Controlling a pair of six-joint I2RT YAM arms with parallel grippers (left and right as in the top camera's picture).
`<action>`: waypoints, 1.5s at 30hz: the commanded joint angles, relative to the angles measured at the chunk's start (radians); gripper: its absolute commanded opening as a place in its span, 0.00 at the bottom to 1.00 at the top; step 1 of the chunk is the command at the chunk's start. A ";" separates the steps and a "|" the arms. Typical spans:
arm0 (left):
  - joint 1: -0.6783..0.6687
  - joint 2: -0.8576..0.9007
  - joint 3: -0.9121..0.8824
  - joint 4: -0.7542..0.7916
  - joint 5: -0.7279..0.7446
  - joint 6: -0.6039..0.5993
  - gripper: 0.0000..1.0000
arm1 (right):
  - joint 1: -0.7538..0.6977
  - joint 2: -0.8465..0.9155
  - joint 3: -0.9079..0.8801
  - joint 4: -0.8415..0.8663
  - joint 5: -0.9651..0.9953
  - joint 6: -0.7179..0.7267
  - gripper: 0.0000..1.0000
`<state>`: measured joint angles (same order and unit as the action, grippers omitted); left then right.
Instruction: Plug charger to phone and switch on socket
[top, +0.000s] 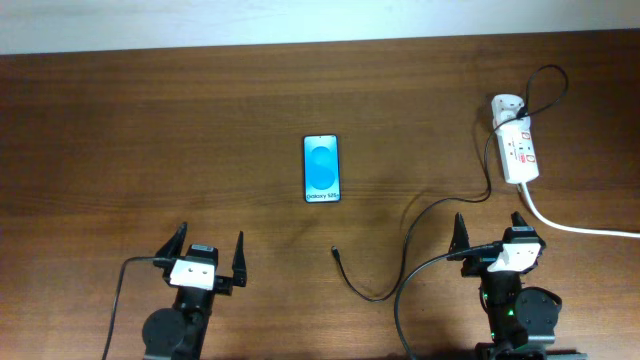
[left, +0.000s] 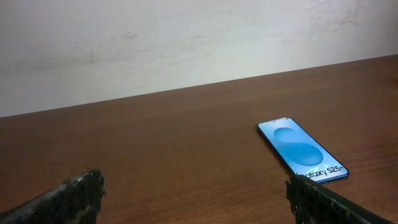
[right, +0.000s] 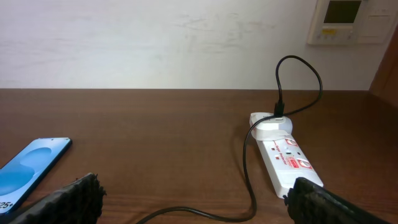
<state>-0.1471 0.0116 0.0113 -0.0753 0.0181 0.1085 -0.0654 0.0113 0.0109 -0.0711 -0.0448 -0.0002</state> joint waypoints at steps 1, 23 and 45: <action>0.004 -0.004 -0.002 -0.008 -0.007 -0.002 0.99 | 0.006 -0.006 -0.005 -0.005 0.005 0.005 0.98; 0.004 -0.004 -0.002 0.029 -0.017 0.040 0.99 | 0.006 -0.006 -0.005 -0.005 0.005 0.005 0.98; 0.004 0.231 0.405 0.123 0.305 0.036 0.99 | 0.006 -0.006 -0.005 -0.005 0.005 0.005 0.98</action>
<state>-0.1471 0.1310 0.2741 0.1474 0.3038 0.1356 -0.0654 0.0109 0.0109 -0.0711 -0.0448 -0.0002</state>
